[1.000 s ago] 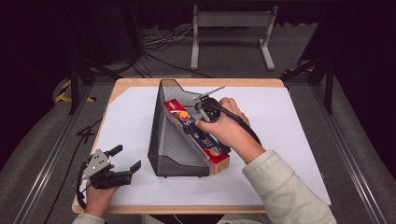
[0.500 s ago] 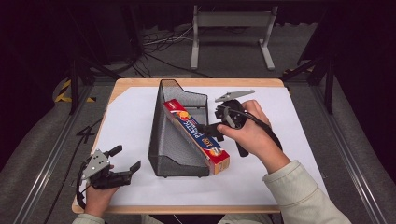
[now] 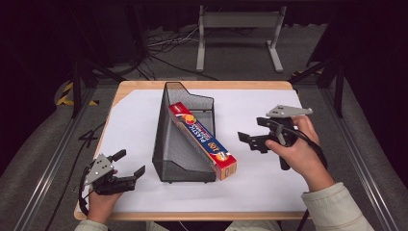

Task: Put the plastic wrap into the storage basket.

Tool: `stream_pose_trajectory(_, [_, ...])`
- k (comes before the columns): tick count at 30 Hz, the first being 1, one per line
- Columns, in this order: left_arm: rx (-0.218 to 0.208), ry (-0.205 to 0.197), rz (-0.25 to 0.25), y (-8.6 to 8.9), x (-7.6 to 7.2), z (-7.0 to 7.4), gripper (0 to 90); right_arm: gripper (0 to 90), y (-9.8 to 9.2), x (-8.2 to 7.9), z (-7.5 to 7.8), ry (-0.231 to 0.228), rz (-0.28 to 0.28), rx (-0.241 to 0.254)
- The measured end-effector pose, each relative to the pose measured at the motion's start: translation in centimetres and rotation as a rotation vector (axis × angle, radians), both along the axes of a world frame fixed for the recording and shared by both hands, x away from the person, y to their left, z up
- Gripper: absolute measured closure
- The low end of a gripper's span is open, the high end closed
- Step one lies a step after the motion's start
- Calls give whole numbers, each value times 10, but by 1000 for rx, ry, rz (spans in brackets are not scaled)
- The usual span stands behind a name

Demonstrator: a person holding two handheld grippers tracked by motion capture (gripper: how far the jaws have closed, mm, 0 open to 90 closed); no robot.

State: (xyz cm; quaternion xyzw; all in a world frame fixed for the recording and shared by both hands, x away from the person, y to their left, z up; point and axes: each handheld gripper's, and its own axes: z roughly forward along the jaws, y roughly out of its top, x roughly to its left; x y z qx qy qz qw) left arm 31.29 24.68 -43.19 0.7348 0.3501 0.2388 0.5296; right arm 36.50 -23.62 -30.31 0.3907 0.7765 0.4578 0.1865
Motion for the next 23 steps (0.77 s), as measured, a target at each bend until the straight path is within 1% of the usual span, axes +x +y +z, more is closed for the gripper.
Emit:
stream_pose_trajectory(1, [0,0,1,0,0,0,105,124,-6,-3,-2,-8,-6,8])
stream_pose_trajectory(4, [0,2,5,0,-1,0,105,120,-32,-14,-15,-65,-27,27])
stream_pose_trajectory(8, [-2,2,4,-1,-1,0,104,119,-62,-25,-34,-96,-67,58])
stream_pose_trajectory(10, [1,3,4,-1,-1,1,104,118,-78,-31,-47,-112,-84,74])
stream_pose_trajectory(13, [3,5,4,-1,-1,1,104,116,-93,-38,-64,-121,-98,112])
stream_pose_trajectory(15, [7,-1,2,-1,-1,1,104,113,-100,-42,-76,-138,-102,124])
stream_pose_trajectory(16, [1,-2,2,-2,-1,1,104,112,-101,-42,-80,-130,-99,117])
stream_pose_trajectory(17, [-6,-2,3,-2,-2,1,104,111,-102,-42,-83,-128,-91,91])
stream_pose_trajectory(18, [-7,-3,3,-2,-2,2,103,108,-104,-42,-86,-140,-91,66])
stream_pose_trajectory(19, [-5,-5,2,-2,-2,2,103,103,-104,-42,-88,-148,-92,61])
stream_pose_trajectory(21, [-4,-5,2,-1,-2,2,102,94,-104,-41,-92,-155,-80,36])
stream_pose_trajectory(22, [-5,-5,2,-1,-2,2,102,94,-104,-41,-92,-155,-80,36])
stream_pose_trajectory(23, [-6,-5,2,-1,-2,2,101,94,-104,-41,-94,-168,-77,23])
